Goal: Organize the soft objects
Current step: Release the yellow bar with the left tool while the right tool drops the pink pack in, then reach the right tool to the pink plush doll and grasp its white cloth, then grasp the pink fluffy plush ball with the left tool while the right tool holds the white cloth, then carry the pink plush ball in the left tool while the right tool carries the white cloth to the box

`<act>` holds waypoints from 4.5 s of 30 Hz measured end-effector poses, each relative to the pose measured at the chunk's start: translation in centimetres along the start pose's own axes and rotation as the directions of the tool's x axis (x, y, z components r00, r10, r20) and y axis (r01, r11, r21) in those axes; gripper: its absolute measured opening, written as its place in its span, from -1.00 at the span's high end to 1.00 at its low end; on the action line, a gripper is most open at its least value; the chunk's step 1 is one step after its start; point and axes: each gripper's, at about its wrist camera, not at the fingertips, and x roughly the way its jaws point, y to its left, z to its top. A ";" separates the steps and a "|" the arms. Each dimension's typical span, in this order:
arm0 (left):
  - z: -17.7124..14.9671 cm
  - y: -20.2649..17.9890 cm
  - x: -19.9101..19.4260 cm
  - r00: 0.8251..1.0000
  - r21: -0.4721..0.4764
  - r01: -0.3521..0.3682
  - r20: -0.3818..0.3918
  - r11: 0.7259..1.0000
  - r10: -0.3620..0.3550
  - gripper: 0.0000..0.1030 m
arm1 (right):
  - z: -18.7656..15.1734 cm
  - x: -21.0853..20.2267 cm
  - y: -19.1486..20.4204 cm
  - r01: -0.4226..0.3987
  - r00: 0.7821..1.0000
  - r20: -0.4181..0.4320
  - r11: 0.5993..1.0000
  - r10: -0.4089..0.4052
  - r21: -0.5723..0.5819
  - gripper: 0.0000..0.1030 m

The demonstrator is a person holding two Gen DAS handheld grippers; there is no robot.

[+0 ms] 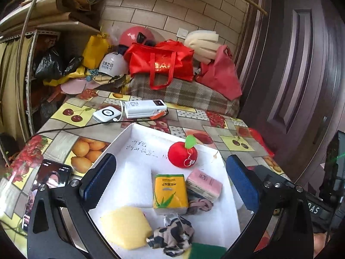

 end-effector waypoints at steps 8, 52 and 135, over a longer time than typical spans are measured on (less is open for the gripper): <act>1.3 -0.2 -4.8 0.994 -0.059 0.045 0.107 0.997 -0.039 -0.99 | 2.2 -7.1 -3.6 0.084 0.973 0.214 0.996 -0.088 0.024 -1.00; -7.1 -17.2 7.3 0.892 0.216 0.301 -0.409 0.929 -0.194 -0.99 | -5.2 -10.3 -19.4 0.239 0.957 -0.145 0.967 -0.251 -0.091 0.45; -6.0 -17.2 -2.1 0.956 0.333 0.283 -0.170 0.899 -0.238 -0.02 | -3.1 -14.0 -13.9 0.076 0.994 0.083 0.997 -0.076 0.004 0.43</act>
